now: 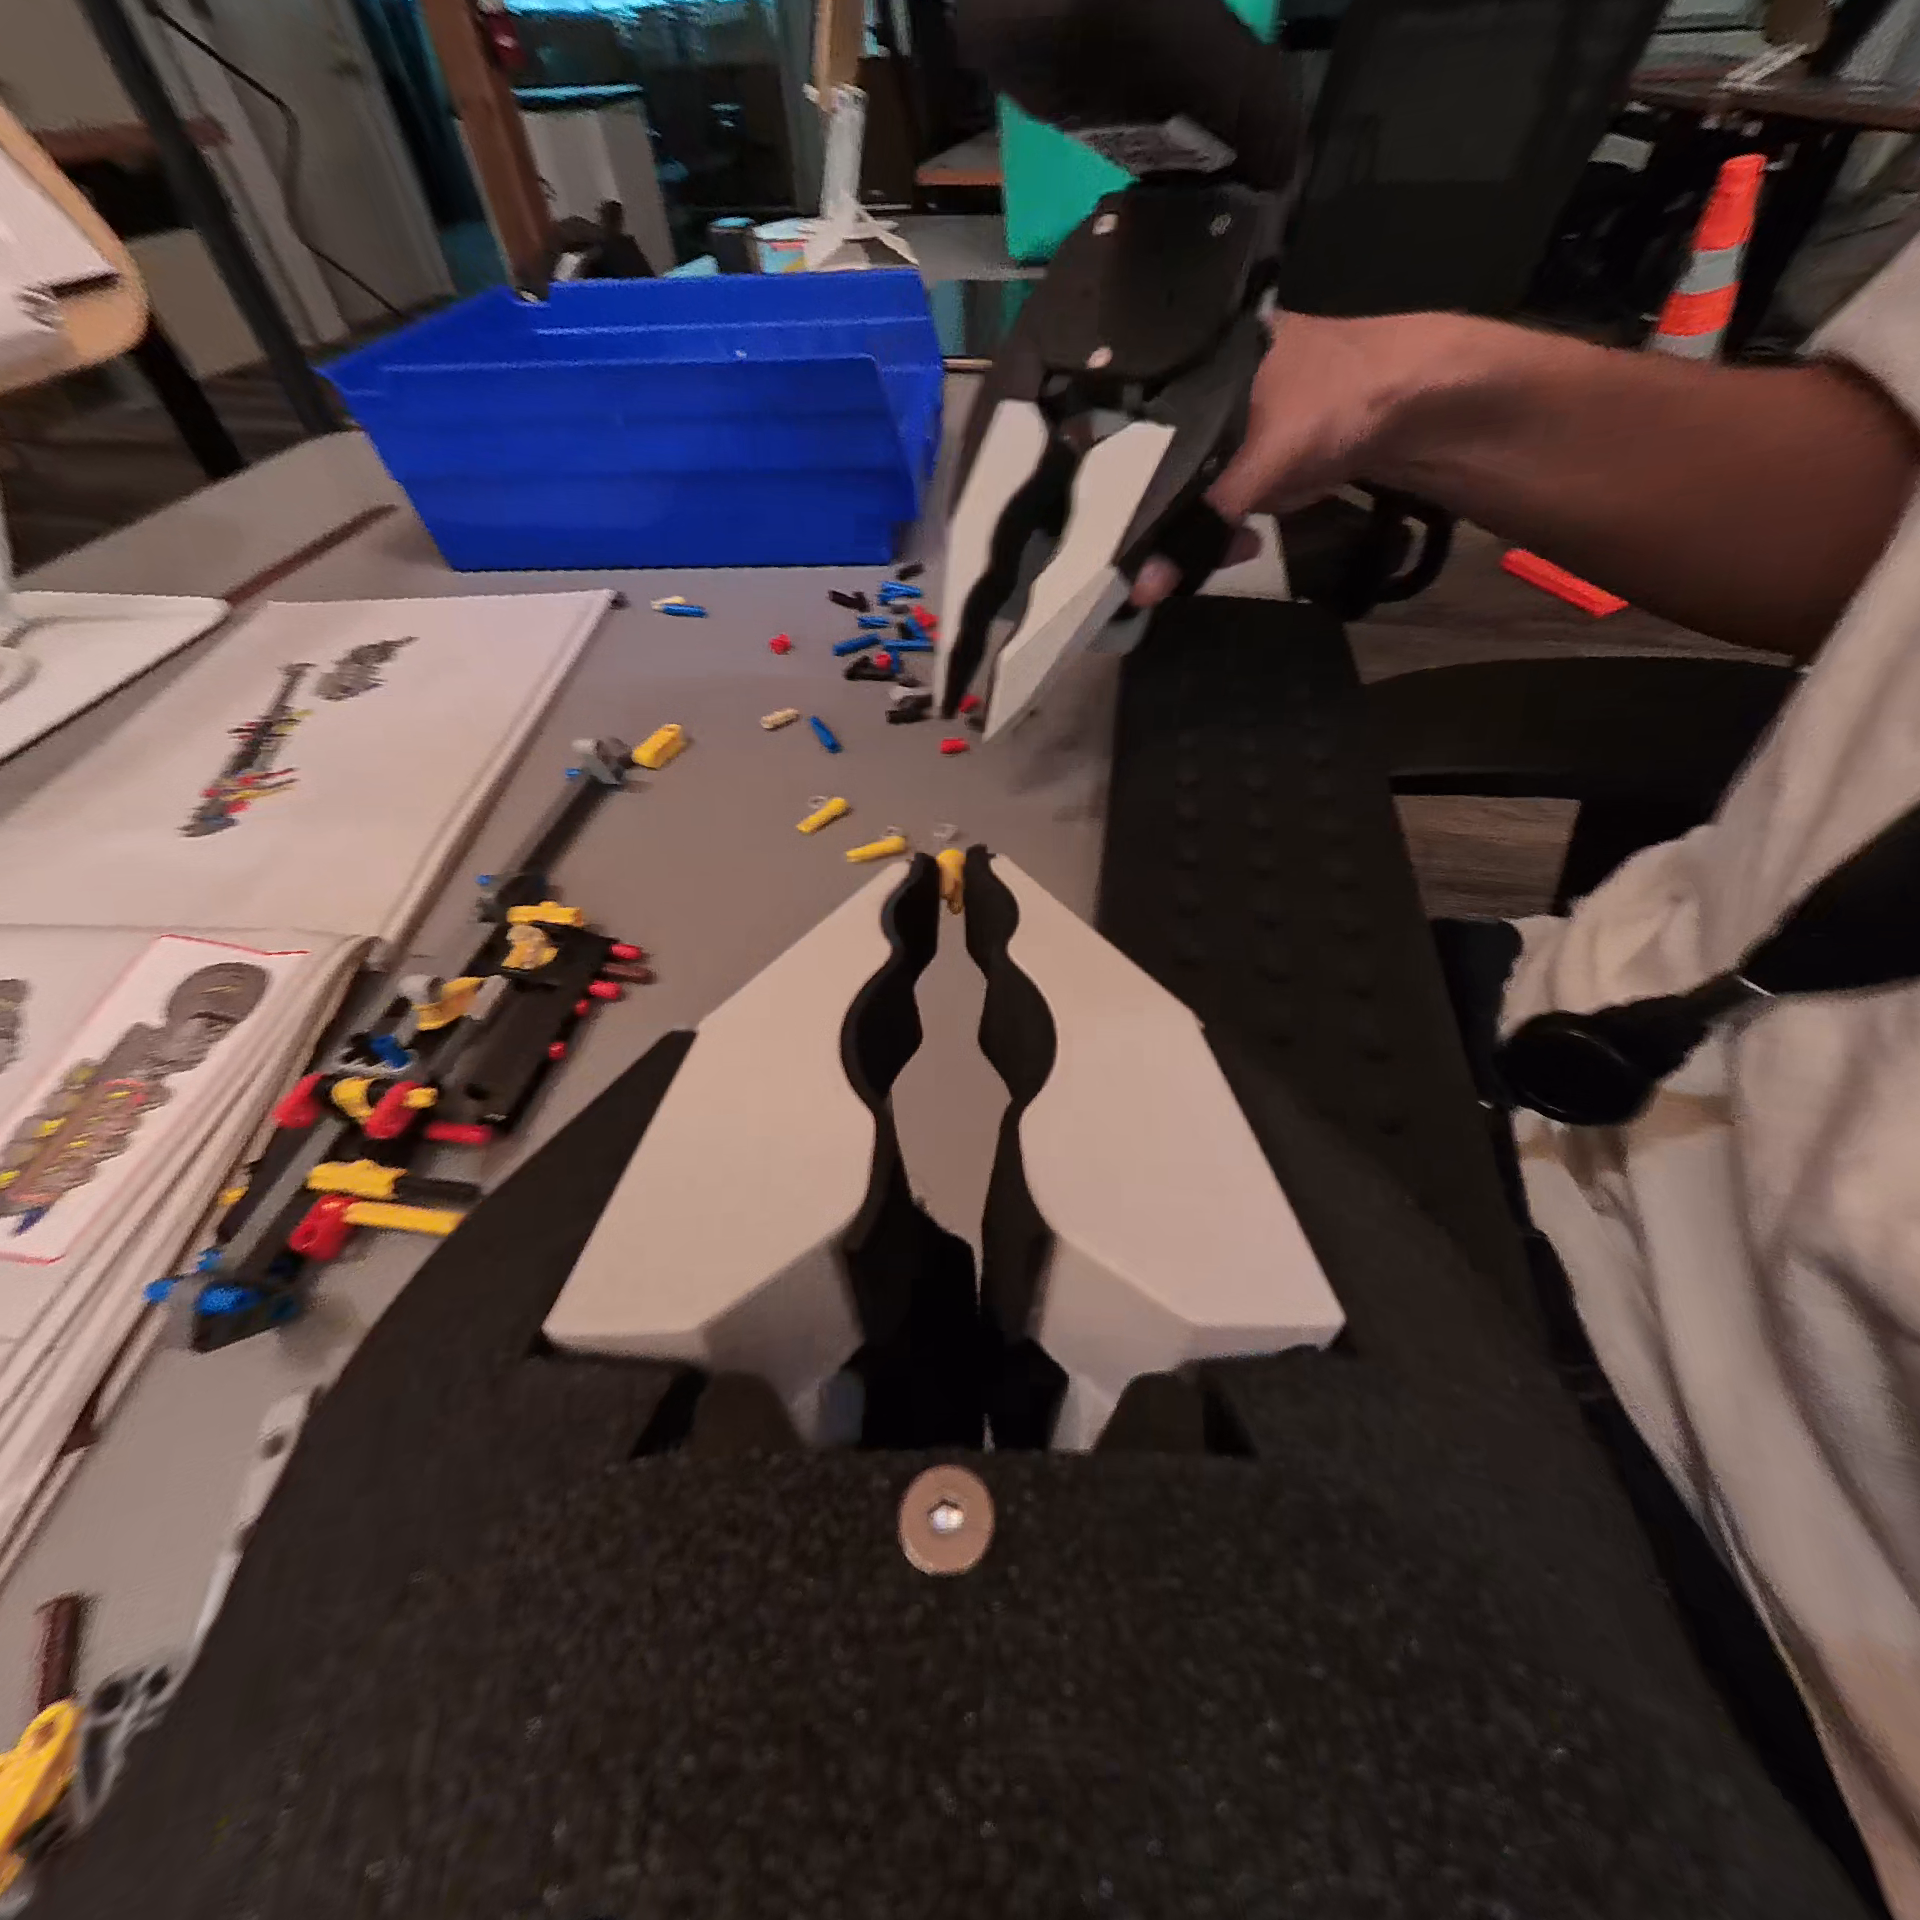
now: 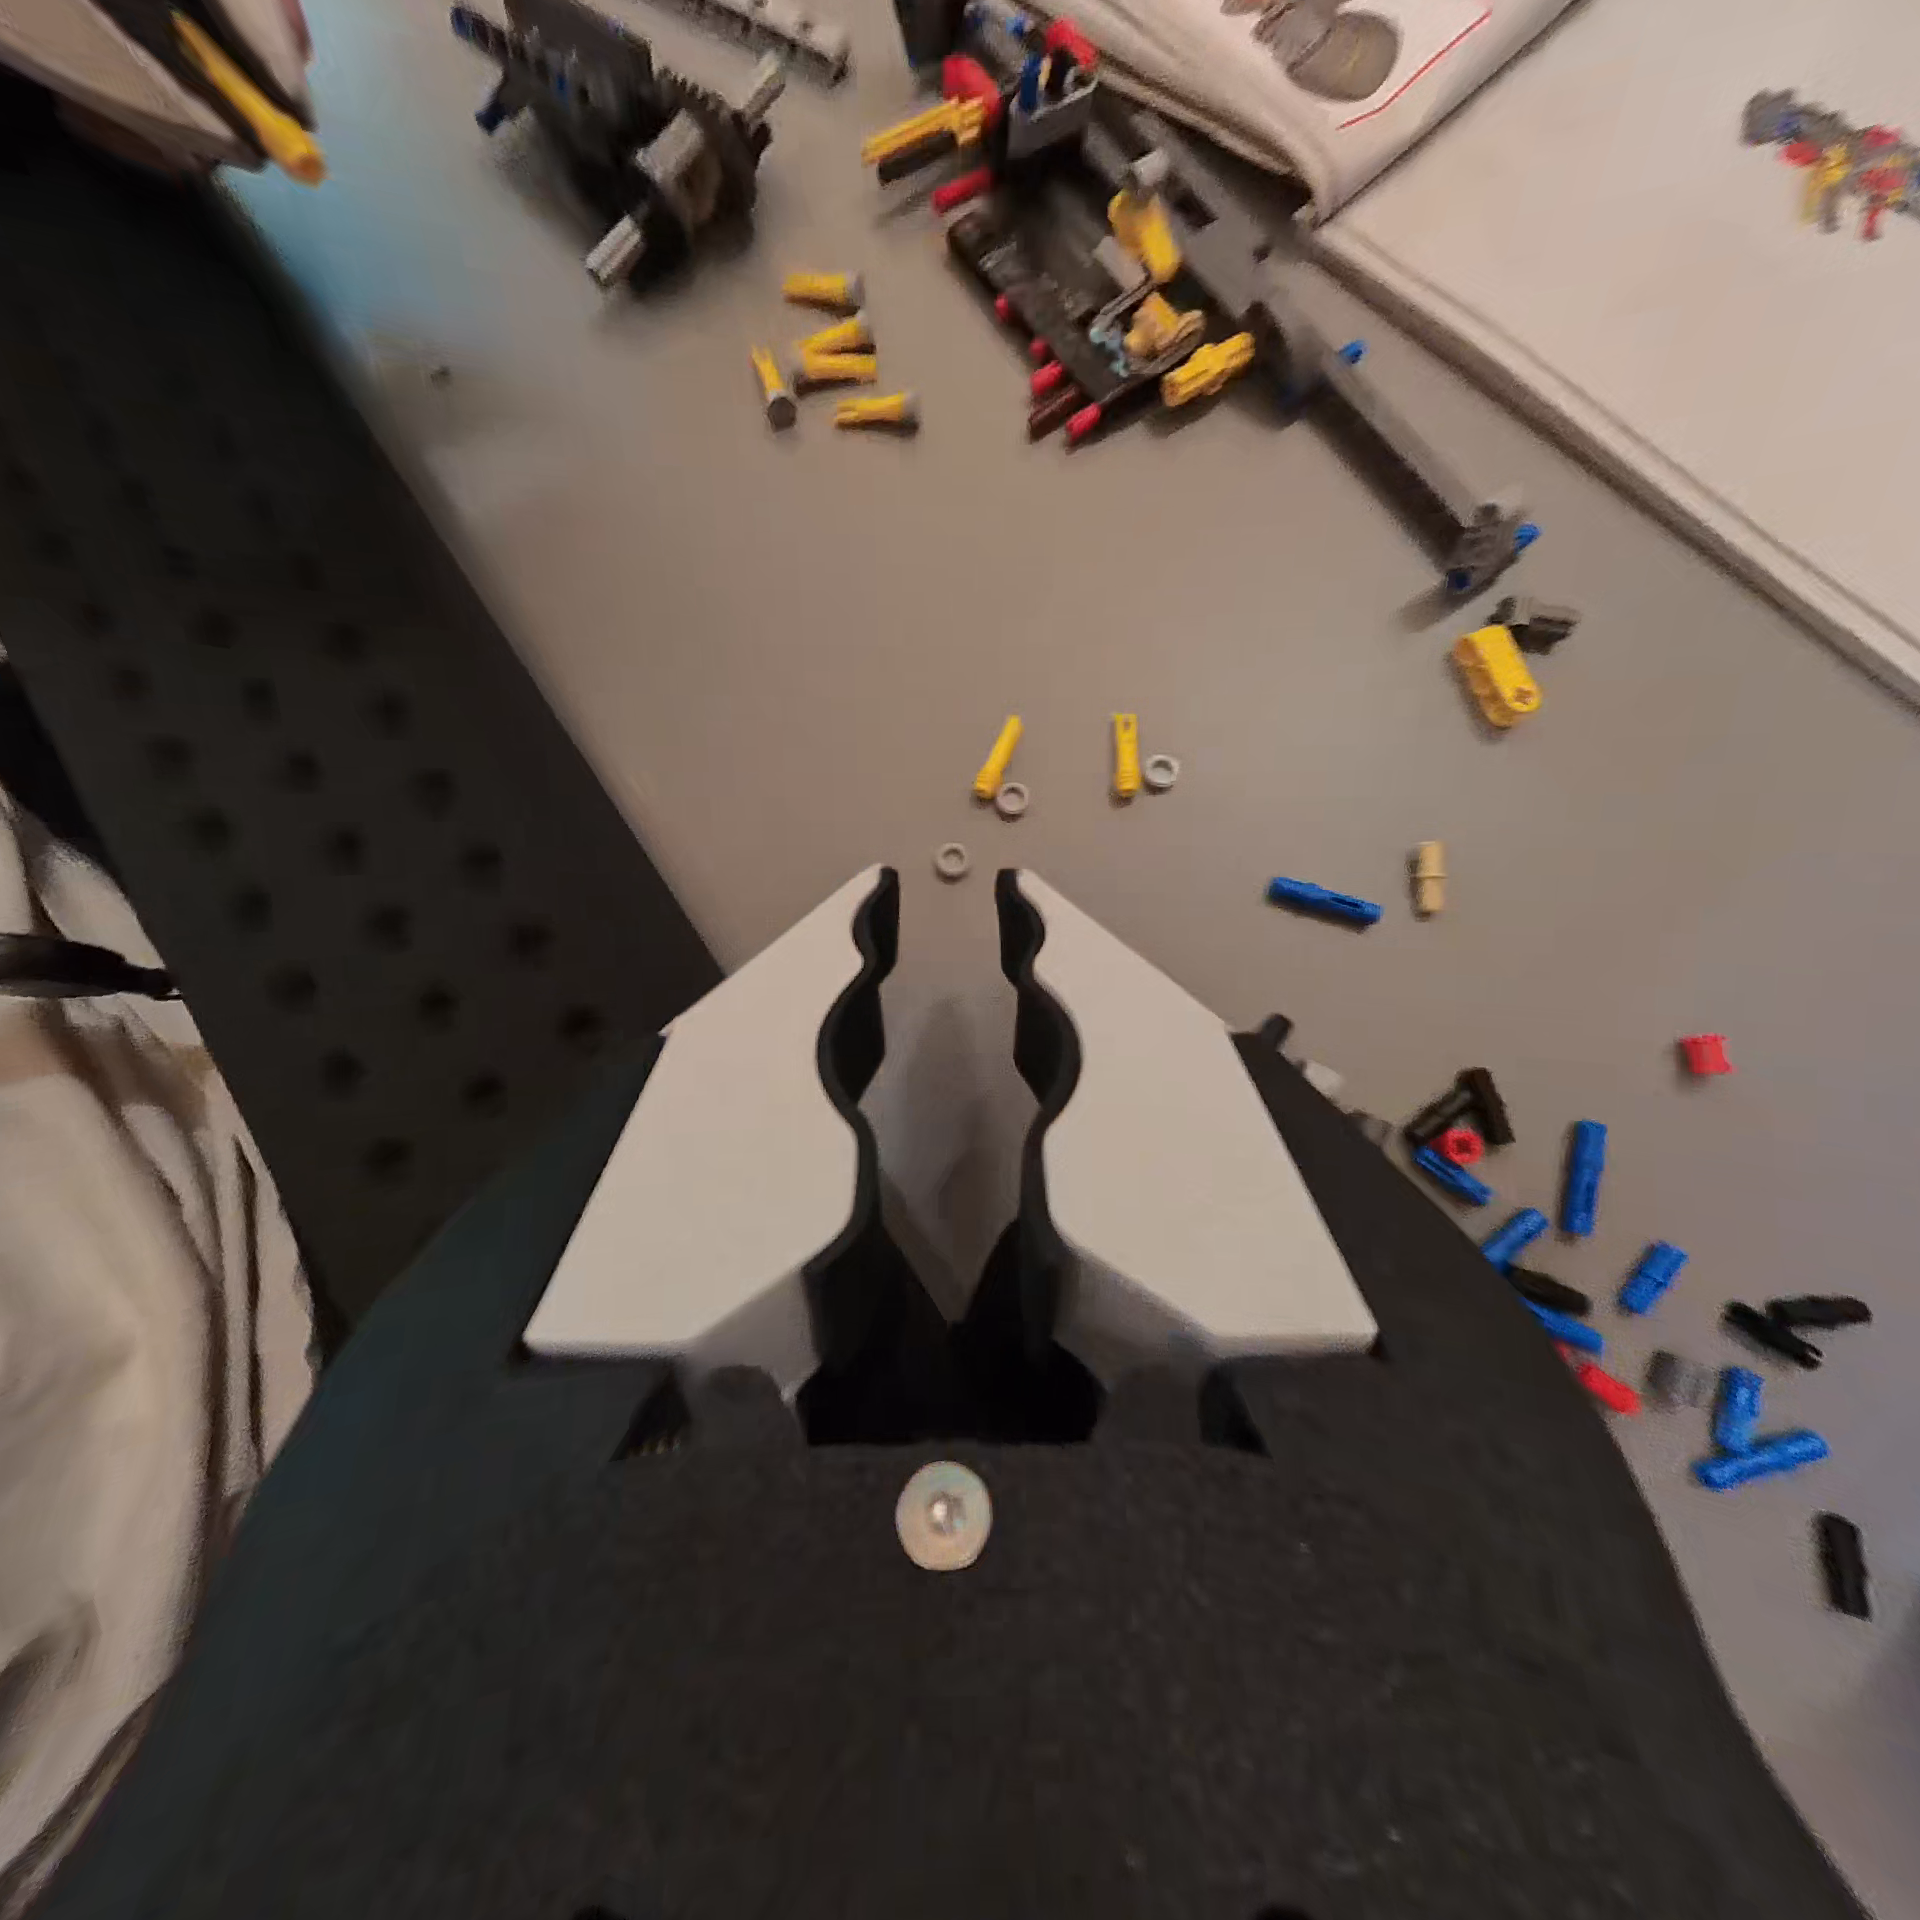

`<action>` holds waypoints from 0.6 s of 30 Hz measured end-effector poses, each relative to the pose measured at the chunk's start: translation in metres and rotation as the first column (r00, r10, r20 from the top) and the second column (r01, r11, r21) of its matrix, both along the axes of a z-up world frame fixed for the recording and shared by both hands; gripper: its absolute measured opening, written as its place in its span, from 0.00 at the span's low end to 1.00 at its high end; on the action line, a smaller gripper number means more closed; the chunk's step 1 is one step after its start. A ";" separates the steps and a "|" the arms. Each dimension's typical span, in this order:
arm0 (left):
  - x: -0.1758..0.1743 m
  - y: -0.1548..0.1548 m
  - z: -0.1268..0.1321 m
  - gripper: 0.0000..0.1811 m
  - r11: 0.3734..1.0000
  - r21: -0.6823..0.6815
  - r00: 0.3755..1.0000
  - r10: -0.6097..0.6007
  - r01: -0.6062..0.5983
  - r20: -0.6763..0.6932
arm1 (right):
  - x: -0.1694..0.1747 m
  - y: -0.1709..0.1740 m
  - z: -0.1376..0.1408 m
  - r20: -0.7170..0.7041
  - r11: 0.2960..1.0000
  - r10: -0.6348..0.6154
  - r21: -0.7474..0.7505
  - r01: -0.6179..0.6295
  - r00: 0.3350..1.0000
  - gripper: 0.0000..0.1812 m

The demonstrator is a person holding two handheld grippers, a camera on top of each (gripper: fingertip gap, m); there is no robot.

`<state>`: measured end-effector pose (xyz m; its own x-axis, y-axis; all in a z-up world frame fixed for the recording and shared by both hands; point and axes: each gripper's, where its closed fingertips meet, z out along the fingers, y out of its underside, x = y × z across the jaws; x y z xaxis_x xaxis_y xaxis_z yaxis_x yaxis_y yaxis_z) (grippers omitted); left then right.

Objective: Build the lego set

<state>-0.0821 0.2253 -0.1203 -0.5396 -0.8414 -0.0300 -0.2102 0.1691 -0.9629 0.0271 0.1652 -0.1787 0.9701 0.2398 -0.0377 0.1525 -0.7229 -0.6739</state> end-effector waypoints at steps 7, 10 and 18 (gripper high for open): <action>-0.002 -0.006 -0.006 0.02 0.997 0.067 1.000 -0.030 0.029 0.010 | 0.014 0.026 -0.009 -0.114 0.995 -0.069 0.066 0.077 0.991 0.08; 0.000 -0.001 -0.006 0.02 0.997 0.075 1.000 -0.006 0.005 0.012 | 0.007 0.022 -0.021 -0.111 1.000 -0.004 0.010 0.005 0.994 0.05; 0.002 0.000 -0.014 0.02 0.993 0.115 1.000 0.008 -0.008 -0.005 | -0.004 0.016 -0.024 -0.013 0.998 0.060 0.016 -0.060 0.998 0.04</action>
